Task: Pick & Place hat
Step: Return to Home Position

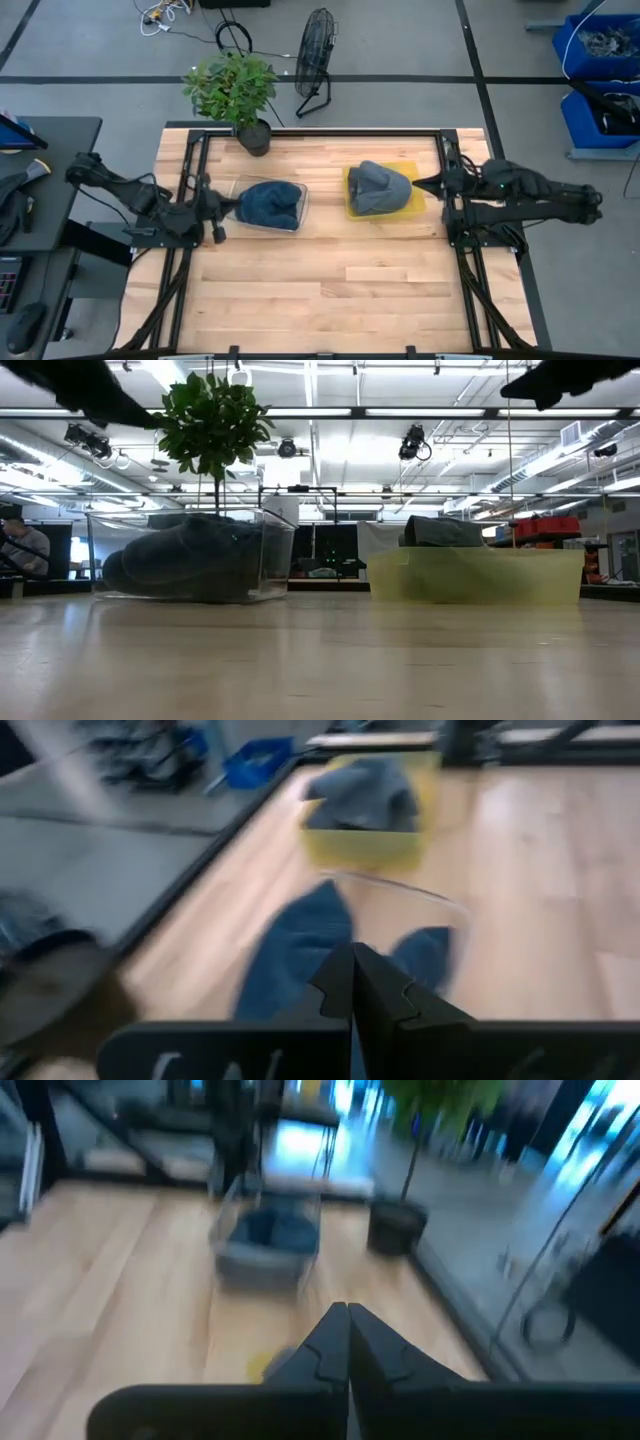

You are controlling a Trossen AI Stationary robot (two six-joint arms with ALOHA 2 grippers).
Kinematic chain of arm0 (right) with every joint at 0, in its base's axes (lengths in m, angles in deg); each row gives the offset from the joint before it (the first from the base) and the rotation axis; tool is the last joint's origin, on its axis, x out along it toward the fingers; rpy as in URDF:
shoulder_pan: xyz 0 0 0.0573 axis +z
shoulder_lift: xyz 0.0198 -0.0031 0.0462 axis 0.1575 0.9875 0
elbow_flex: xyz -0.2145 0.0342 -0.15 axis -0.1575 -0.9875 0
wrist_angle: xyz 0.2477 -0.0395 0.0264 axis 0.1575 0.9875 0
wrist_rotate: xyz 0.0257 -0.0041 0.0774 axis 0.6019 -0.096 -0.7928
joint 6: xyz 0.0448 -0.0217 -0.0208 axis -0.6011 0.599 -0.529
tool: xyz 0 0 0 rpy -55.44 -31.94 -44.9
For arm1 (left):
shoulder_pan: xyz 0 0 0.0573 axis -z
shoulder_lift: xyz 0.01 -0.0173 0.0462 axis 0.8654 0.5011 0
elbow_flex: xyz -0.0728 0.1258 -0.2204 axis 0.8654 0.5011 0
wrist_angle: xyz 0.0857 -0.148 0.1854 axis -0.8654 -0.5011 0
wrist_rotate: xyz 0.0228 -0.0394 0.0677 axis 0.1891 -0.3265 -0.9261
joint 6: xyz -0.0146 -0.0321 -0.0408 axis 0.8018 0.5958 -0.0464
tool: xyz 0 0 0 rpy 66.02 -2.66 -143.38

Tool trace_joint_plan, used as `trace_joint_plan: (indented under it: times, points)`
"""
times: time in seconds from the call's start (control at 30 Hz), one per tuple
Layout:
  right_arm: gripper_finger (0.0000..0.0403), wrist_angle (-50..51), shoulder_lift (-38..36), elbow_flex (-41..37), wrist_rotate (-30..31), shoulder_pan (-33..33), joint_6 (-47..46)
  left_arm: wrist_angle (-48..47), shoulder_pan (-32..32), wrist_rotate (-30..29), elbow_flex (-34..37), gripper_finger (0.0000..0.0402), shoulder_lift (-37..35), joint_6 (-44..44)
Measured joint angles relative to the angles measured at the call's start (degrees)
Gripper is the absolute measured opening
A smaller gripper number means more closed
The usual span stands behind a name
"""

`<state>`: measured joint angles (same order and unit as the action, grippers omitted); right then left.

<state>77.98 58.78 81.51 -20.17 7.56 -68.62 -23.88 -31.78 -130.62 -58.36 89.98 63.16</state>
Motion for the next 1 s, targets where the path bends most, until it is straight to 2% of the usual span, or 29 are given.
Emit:
trace_joint_plan:
  times: [0.17, 0.3, 0.5, 0.73, 1.0]
  points:
    - [0.0004, -14.02, -11.54, -11.77, 0.03, -0.02, 3.78, 22.07, -0.70, 8.53, 11.84, 0.0003, -9.24, -11.92]
    - [0.0004, -16.17, -17.79, -15.38, 0.03, -0.02, 2.49, 35.14, -2.40, 18.33, 16.63, 0.0003, -15.93, -20.88]
    - [0.0004, -17.55, -24.03, -19.39, 0.03, -0.02, 0.05, 36.27, -5.32, 19.65, 20.81, 0.0003, -25.15, -24.80]
    - [0.0004, -22.08, -24.14, -23.67, 0.03, -0.07, 0.03, 36.22, -7.25, 19.66, 25.08, 0.0003, -33.47, -26.26]
    - [0.0004, -37.40, -24.14, -34.08, 0.03, -0.07, -1.48, 43.08, -8.12, 19.70, 31.86, 0.0003, -32.67, -24.47]
